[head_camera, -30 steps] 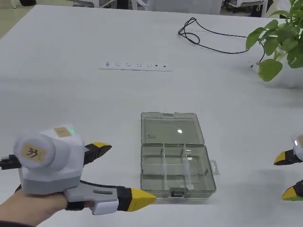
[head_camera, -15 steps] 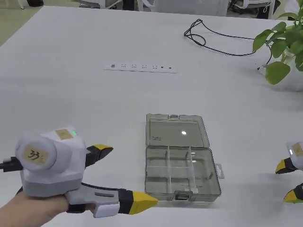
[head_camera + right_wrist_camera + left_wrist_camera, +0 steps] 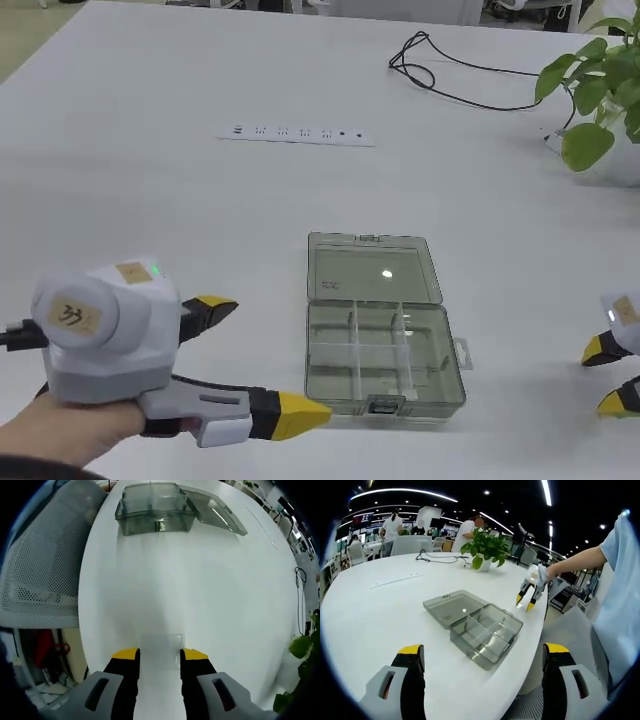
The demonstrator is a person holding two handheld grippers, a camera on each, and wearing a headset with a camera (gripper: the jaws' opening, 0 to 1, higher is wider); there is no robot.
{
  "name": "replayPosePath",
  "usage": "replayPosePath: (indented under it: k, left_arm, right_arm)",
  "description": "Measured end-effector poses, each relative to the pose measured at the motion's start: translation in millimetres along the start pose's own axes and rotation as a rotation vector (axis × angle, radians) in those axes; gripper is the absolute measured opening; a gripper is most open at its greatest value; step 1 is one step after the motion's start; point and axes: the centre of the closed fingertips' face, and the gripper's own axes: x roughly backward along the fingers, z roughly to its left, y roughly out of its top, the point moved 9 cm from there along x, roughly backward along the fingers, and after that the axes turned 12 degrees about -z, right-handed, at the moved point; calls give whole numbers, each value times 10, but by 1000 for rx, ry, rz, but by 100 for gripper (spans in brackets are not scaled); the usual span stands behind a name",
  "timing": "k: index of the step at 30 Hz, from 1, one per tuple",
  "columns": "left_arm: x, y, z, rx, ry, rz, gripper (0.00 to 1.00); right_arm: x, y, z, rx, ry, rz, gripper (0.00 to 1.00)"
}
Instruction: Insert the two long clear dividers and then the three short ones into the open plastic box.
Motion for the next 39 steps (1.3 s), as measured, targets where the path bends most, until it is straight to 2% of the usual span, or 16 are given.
replayPosePath:
  k: [7, 17, 24, 31, 32, 35, 39]
  left_arm:
    - [1, 21, -16, -1, 1, -6, 100]
    - [-4, 28, -38, -2, -1, -4, 100]
    - [-27, 9, -40, 38, 2, -17, 100]
    - [-75, -10, -36, 66, 4, -6, 96]
    - [-89, -16, -29, 76, 4, -5, 96]
    - [-126, -23, -12, 105, 5, -1, 95]
    - [-181, -12, -15, 126, -7, 11, 94]
  right_arm:
    - [2, 14, 1, -23, -10, 14, 32]
    - [17, 31, 28, -74, -32, -3, 32]
    - [60, 114, 20, -97, -56, -32, 32]
    - [168, 322, 7, -82, -95, -98, 32]
    - [191, 384, -5, -74, -116, -124, 32]
    - [244, 519, -21, -50, -145, -160, 32]
    - [319, 724, -10, -20, -163, -206, 32]
